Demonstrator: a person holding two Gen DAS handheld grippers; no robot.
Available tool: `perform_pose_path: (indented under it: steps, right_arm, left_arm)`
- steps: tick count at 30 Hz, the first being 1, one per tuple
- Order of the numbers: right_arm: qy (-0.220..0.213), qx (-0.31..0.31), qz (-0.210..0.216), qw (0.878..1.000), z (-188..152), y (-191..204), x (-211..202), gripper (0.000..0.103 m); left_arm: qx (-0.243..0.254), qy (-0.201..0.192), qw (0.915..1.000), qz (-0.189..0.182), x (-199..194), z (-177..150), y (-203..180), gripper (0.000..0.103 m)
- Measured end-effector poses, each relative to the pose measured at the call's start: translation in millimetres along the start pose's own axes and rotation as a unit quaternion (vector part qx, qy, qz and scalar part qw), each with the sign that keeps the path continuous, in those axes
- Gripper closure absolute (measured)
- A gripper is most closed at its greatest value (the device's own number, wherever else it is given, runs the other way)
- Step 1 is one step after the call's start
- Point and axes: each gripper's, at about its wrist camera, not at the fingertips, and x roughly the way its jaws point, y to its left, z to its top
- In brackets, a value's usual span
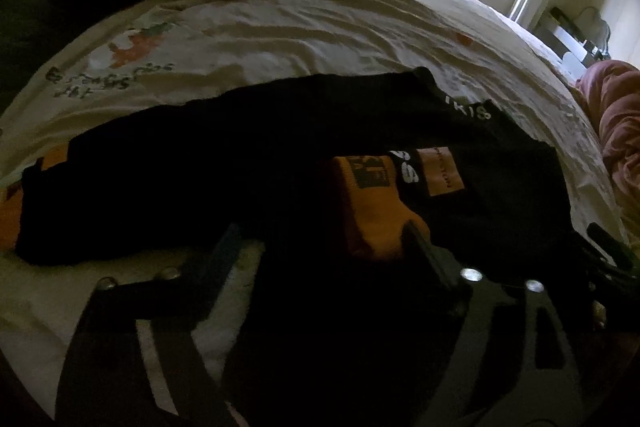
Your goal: Fold small clothes
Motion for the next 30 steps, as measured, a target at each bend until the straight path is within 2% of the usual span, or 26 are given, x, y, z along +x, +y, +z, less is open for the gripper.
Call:
perform_pose_path:
  steps: [2, 7, 16, 22, 30]
  right_arm:
    - [-0.011, -0.003, 0.005, 1.000, 0.8, 6.7, -7.2, 0.006]
    - [-0.024, -0.010, 0.022, 0.999, 2.3, 24.2, -20.0, 0.005]
    - [-0.032, -0.041, 0.041, 0.998, 5.9, 61.4, -30.6, 0.005]
    - [-0.040, -0.067, 0.057, 0.995, 9.8, 93.0, -35.2, 0.005]
    - [-0.047, -0.107, 0.082, 0.990, 15.4, 141.8, -37.1, 0.005]
  left_arm:
    - [-0.002, -0.004, 1.0000, 0.003, -4.9, -1.6, 2.6, 0.019]
    - [-0.003, -0.015, 0.9999, 0.007, -15.6, -3.7, 8.1, 0.010]
    - [-0.023, -0.031, 0.9991, 0.019, -33.3, -7.4, 33.0, 0.010]
    - [-0.027, -0.043, 0.9972, 0.055, -41.7, -10.6, 53.6, 0.010]
    - [-0.052, -0.046, 0.9945, 0.078, -47.8, -13.4, 84.6, 0.010]
